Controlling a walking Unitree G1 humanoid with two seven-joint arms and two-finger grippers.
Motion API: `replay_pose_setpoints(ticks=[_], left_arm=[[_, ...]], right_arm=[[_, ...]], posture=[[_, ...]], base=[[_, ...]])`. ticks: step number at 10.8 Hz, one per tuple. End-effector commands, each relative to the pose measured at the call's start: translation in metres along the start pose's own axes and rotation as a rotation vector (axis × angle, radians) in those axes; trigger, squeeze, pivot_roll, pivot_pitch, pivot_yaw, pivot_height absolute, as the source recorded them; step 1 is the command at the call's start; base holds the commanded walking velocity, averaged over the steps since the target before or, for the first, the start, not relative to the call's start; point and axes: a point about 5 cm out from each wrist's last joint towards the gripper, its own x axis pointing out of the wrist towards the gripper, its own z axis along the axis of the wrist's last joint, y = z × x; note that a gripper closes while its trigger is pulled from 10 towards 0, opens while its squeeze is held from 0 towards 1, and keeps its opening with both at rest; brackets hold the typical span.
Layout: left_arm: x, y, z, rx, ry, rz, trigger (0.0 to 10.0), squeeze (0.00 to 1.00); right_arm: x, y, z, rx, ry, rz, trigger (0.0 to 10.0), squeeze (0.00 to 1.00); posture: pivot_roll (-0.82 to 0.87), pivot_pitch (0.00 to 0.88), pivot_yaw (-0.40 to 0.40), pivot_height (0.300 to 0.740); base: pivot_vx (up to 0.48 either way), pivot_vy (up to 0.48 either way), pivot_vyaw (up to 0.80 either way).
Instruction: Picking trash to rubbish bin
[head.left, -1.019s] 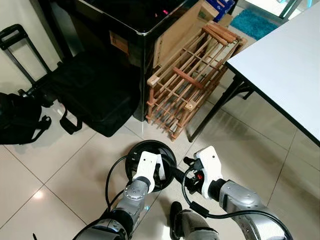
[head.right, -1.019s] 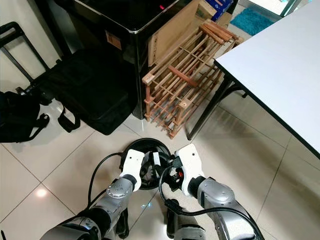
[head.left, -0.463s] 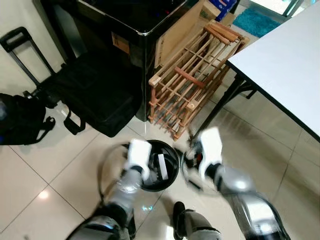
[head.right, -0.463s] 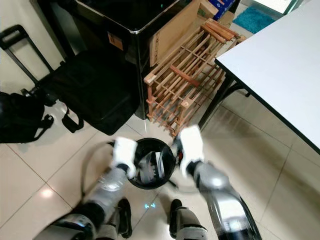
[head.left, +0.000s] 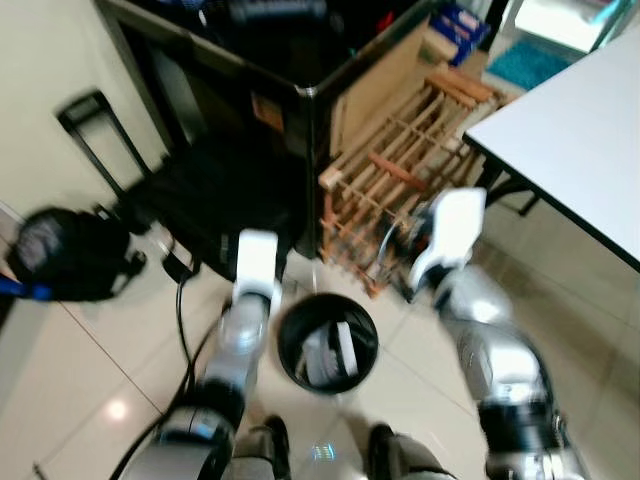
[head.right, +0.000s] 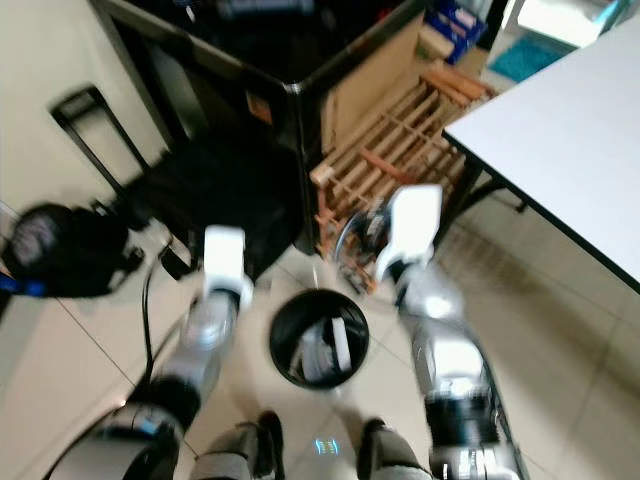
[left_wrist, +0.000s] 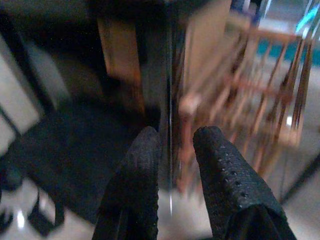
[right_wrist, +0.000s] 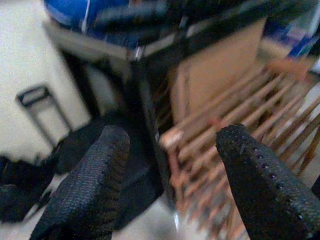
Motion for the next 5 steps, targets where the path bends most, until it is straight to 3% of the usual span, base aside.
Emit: replay_pose_setpoints(ticks=[1,4,5], left_arm=[[0.004,-0.002,0.01,-0.008,-0.043,0.006,10.0,0.0],[0.011,-0.006,0.039,0.012,-0.175,0.005,10.0,0.0],[0.008,-0.004,0.047,0.03,-0.223,0.022,10.0,0.0]], right_arm=[[0.001,-0.003,0.001,-0.004,-0.018,-0.026,10.0,0.0],[0.008,-0.007,0.004,-0.025,-0.062,-0.065,10.0,0.0],[0.009,-0.008,0.002,0.007,-0.081,-0.088,10.0,0.0]], posture=[[-0.09,0.108,0.053,0.74],[-0.07,0.091,0.056,0.74],[-0.07,0.094,0.056,0.74]], base=[[0.0,0.0,0.0],[0.0,0.0,0.0],[0.0,0.0,0.0]])
